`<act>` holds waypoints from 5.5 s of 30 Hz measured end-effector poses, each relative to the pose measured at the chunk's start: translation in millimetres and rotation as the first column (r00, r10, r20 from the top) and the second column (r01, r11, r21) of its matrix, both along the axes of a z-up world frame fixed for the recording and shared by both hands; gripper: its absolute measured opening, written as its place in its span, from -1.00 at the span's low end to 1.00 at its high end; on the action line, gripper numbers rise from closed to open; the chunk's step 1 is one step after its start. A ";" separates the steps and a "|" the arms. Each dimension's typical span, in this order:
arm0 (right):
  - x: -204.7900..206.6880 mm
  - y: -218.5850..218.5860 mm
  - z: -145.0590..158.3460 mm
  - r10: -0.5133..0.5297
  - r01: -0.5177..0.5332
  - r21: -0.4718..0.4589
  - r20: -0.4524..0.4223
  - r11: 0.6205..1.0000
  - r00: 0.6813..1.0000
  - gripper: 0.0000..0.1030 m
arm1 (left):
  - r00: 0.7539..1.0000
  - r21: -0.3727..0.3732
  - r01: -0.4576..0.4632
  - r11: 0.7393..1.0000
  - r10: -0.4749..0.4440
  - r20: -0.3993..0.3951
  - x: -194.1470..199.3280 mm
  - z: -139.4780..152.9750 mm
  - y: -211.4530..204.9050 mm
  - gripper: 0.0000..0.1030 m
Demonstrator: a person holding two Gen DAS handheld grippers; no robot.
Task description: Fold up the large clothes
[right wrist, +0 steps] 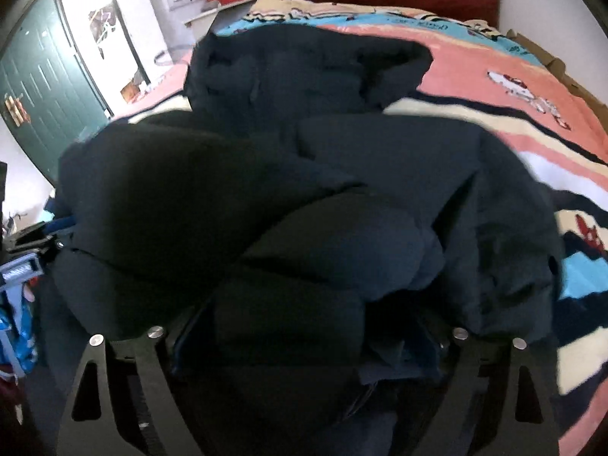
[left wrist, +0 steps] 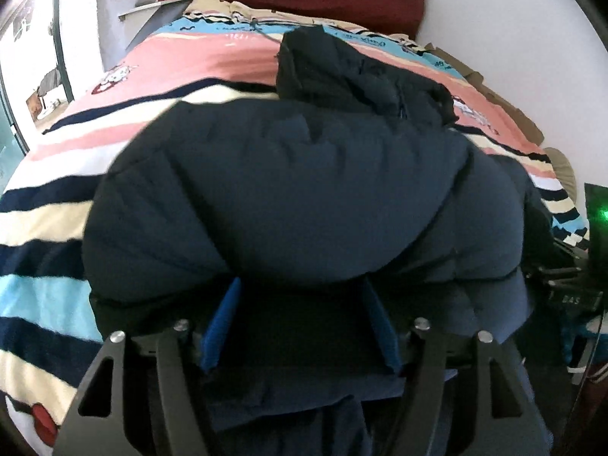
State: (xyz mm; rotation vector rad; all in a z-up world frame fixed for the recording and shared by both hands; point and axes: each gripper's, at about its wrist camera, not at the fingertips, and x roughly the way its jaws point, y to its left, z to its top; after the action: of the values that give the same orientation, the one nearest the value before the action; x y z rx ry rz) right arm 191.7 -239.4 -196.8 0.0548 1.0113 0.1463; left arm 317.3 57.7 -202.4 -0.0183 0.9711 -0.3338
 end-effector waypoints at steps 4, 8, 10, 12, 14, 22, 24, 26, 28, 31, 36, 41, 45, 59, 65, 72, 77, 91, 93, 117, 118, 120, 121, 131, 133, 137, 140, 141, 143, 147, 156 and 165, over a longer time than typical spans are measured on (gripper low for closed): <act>3.4 0.6 -10.2 0.010 -0.010 -0.002 -0.016 1.000 1.000 0.76 | 1.000 0.024 -0.004 1.000 0.005 -0.009 0.8 -2.8 -3.1 0.26; 0.5 -0.6 1.6 0.021 -0.022 -0.005 -0.026 1.000 0.999 0.74 | 1.000 0.039 -0.009 0.999 0.008 0.028 -8.7 21.3 -6.1 0.23; -5.0 -5.6 15.1 0.031 -0.031 0.005 -0.003 0.999 1.000 0.68 | 0.997 0.019 0.003 1.000 -0.004 0.072 -12.5 40.4 -9.2 0.23; -10.1 -9.1 32.6 0.037 -0.038 0.014 0.038 0.999 0.999 0.68 | 0.993 0.006 0.011 1.000 -0.012 0.113 -7.3 60.0 -15.6 0.23; -9.8 -12.9 52.6 0.035 -0.037 0.020 0.084 0.999 0.996 0.68 | 0.992 -0.006 0.008 1.000 -0.007 0.130 4.7 70.9 -21.9 0.23; 27.5 -1.6 46.0 0.042 -0.041 -0.019 0.076 0.999 0.996 0.68 | 0.999 0.075 -0.008 0.997 0.004 0.052 56.1 26.6 -54.1 0.24; 35.3 -0.1 27.7 0.046 -0.044 -0.048 0.043 0.998 0.998 0.69 | 0.998 0.095 0.000 0.995 -0.005 0.061 52.2 8.3 -54.9 0.25; 38.4 -3.3 15.6 0.049 -0.047 -0.031 0.036 0.998 0.998 0.75 | 0.998 0.084 -0.007 0.996 0.002 0.057 53.1 4.0 -54.0 0.25; 40.1 -5.6 3.5 0.040 -0.040 -0.020 0.018 0.999 0.999 0.80 | 0.999 0.086 -0.006 0.996 0.002 0.036 57.3 2.6 -53.9 0.24; 45.2 -8.4 2.4 0.051 -0.051 -0.003 -0.011 0.999 0.999 0.80 | 1.000 0.077 0.016 0.997 -0.015 -0.015 62.8 13.8 -52.3 0.24; 50.8 -38.3 39.2 0.111 -0.112 0.104 0.014 0.988 0.994 0.80 | 0.996 -0.048 0.084 0.995 -0.081 0.044 72.4 69.9 -41.7 0.24; 104.8 -87.9 88.6 0.066 -0.081 0.128 0.114 0.989 0.991 0.80 | 0.995 -0.107 0.066 0.992 -0.057 0.085 150.7 123.3 -37.3 0.25; 177.5 -119.0 108.9 0.008 -0.029 0.149 0.138 0.988 0.990 0.82 | 0.999 -0.195 0.054 0.979 -0.051 0.018 235.1 134.8 -46.1 0.27; 378.3 -92.5 48.6 0.076 -0.074 0.191 -0.001 0.979 0.997 0.89 | 0.964 -0.255 0.132 0.958 -0.184 -0.192 382.3 57.5 -89.3 0.27; 413.7 -75.8 13.0 0.112 -0.097 0.175 -0.078 0.980 0.991 0.93 | 0.935 -0.219 0.176 0.960 -0.232 -0.268 395.6 19.1 -114.7 0.27; 419.5 -56.1 -16.4 0.138 -0.120 0.163 -0.103 0.979 0.985 -0.09 | 0.956 -0.167 0.175 0.970 -0.208 -0.209 388.8 7.3 -120.2 -0.43; 388.6 -37.2 22.9 0.212 -0.215 0.074 0.038 0.974 0.976 -0.67 | 0.966 -0.109 0.246 0.963 -0.252 -0.049 348.0 40.9 -124.4 -0.73; 212.4 -26.6 100.3 0.296 -0.327 0.050 0.310 0.944 0.904 -0.81 | 0.909 -0.062 0.389 0.919 -0.372 0.189 172.1 98.2 -105.1 -0.79; 187.0 -25.9 99.9 0.289 -0.325 0.062 0.324 0.944 0.901 -0.82 | 0.907 -0.058 0.393 0.918 -0.376 0.190 148.8 96.2 -103.7 -0.79; -6.1 3.8 66.9 0.405 -0.440 0.076 0.276 0.895 0.872 -0.82 | 0.895 0.027 0.393 0.919 -0.389 0.218 -21.0 69.2 -71.4 -0.81; -8.1 7.3 63.3 0.409 -0.441 0.066 0.276 0.895 0.870 -0.82 | 0.897 0.024 0.387 0.922 -0.382 0.223 -21.1 67.9 -69.9 -0.81; -9.7 15.6 57.2 0.424 -0.448 0.026 0.281 0.893 0.861 -0.82 | 0.897 0.028 0.377 0.926 -0.372 0.240 -26.2 61.7 -66.9 -0.81; -10.5 18.1 53.0 0.427 -0.451 0.025 0.279 0.892 0.860 -0.82 | 0.897 0.023 0.372 0.928 -0.366 0.250 -27.1 56.5 -66.0 -0.81; 2.1 19.6 28.2 0.408 -0.417 -0.002 0.217 0.909 0.887 -0.80 | 0.905 0.052 0.352 0.935 -0.354 0.234 -23.0 44.2 -75.9 -0.81; 1.8 18.9 30.9 0.401 -0.410 0.000 0.207 0.912 0.893 -0.79 | 0.910 0.049 0.348 0.936 -0.350 0.222 -24.5 47.1 -76.4 -0.81; -2.2 25.9 37.3 0.412 -0.412 -0.039 0.181 0.911 0.893 -0.77 | 0.929 0.023 0.317 0.948 -0.315 0.192 -23.7 55.9 -73.7 -0.78; -6.7 30.8 37.2 0.420 -0.414 -0.072 0.171 0.907 0.891 -0.77 | 0.937 0.018 0.298 0.954 -0.297 0.182 -28.5 62.8 -72.3 -0.77; -8.0 29.8 37.7 0.418 -0.413 -0.067 0.168 0.908 0.893 -0.77 | 0.936 0.023 0.299 0.954 -0.298 0.187 -32.2 66.1 -71.7 -0.77; -13.7 27.4 44.7 0.412 -0.410 -0.050 0.177 0.911 0.894 -0.78 | 0.930 0.040 0.304 0.952 -0.306 0.204 -40.0 71.4 -71.0 -0.80; -27.3 25.1 51.6 0.422 -0.421 -0.045 0.195 0.906 0.886 -0.79 | 0.929 0.029 0.305 0.952 -0.304 0.211 -53.3 71.5 -68.9 -0.80; -11.4 21.1 23.1 0.392 -0.391 -0.040 0.169 0.919 0.904 -0.78 | 0.938 0.058 0.284 0.957 -0.290 0.192 -39.8 37.5 -81.0 -0.81; -17.9 24.5 30.0 0.369 -0.361 -0.077 0.148 0.929 0.918 -0.77 | 0.957 0.055 0.238 0.970 -0.244 0.158 -40.3 46.3 -82.3 -0.76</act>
State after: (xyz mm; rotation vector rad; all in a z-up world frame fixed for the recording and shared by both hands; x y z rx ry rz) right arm 173.8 -215.0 -166.8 -0.1896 0.8553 0.4618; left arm 277.0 -24.6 -156.1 0.1597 0.8164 -0.5348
